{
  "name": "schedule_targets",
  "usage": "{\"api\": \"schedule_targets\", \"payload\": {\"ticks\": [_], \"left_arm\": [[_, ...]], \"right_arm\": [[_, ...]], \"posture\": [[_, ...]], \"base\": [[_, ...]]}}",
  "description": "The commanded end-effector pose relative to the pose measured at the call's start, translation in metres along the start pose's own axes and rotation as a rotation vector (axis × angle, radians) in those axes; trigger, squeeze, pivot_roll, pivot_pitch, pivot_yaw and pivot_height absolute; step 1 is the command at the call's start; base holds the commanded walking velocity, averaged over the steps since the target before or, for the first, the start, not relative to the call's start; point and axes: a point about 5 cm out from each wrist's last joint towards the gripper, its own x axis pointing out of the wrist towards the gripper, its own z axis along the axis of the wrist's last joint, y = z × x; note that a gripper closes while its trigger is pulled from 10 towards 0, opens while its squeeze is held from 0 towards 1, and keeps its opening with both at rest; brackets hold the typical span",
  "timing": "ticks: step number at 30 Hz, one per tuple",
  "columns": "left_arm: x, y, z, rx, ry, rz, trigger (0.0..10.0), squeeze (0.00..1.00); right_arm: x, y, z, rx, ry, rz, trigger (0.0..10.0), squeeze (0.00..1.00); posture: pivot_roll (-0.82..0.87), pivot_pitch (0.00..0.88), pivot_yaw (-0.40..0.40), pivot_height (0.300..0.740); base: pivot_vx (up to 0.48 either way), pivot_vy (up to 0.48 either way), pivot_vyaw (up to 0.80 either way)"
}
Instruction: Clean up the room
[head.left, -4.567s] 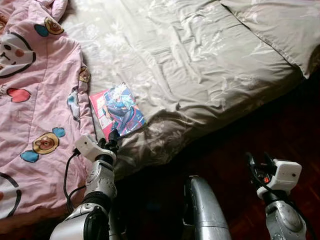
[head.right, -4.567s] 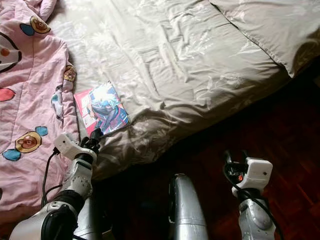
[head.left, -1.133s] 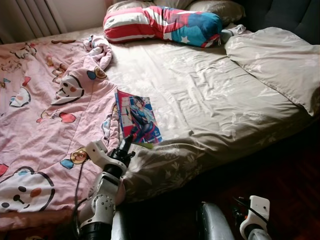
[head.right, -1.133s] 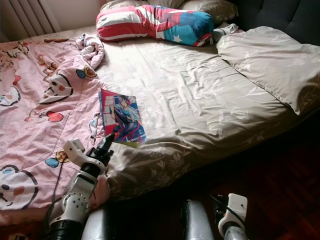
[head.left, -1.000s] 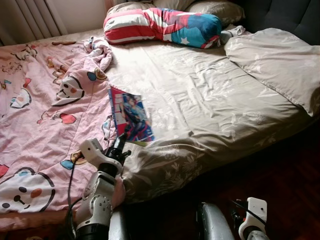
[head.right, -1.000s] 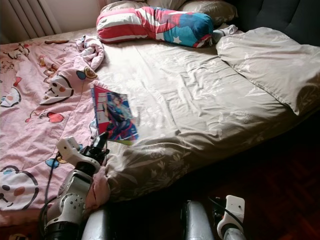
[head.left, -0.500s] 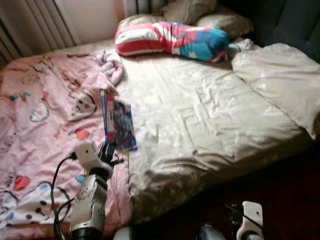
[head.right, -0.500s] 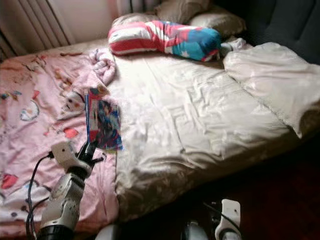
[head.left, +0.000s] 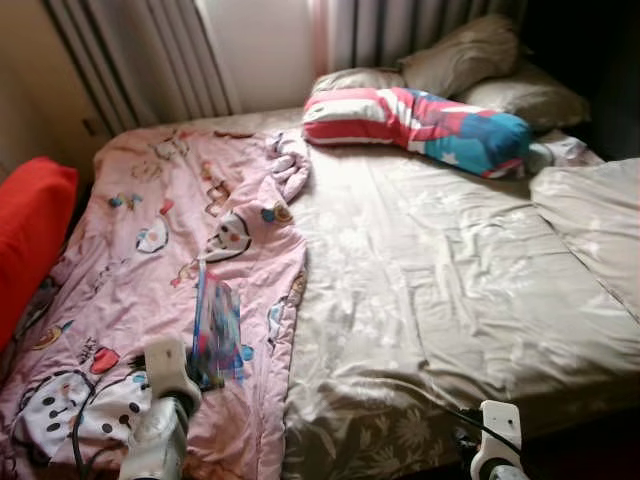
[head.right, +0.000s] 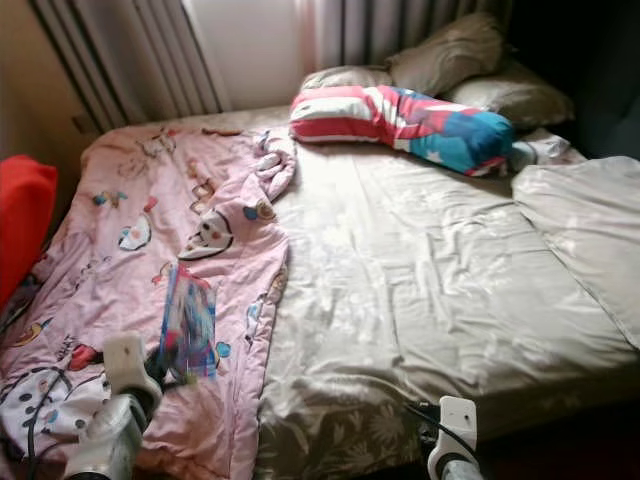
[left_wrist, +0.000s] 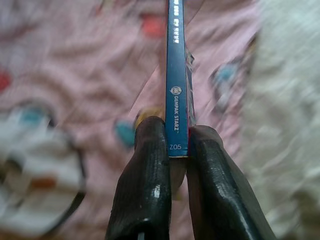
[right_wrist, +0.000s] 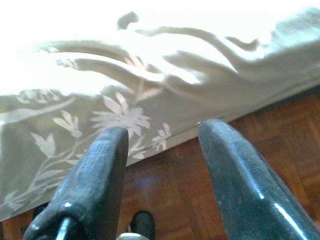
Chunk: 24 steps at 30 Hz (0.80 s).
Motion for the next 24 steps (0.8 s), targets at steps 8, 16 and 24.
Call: {"api": "schedule_targets", "payload": {"ticks": [8,16,24], "left_arm": [[-0.001,0.000,0.006,0.065,-0.092,-0.002,10.0,0.00],[0.001,-0.007,0.008,0.071,-0.110,-0.019,10.0,0.00],[0.002,-0.011,0.009,0.065,-0.122,-0.028,10.0,0.00]], "right_arm": [[-0.001,0.005,-0.007,0.006,0.032,0.008,10.0,0.00],[0.000,0.006,-0.006,0.010,0.032,0.007,10.0,0.00],[0.000,0.005,-0.005,0.008,0.031,0.006,10.0,0.00]], "posture": [[-0.03,0.000,0.058,0.740],[-0.03,0.006,0.051,0.740],[-0.03,0.021,0.046,0.740]], "base": [[0.000,0.000,0.00],[0.000,-0.121,0.00],[0.000,-0.323,0.00]]}}
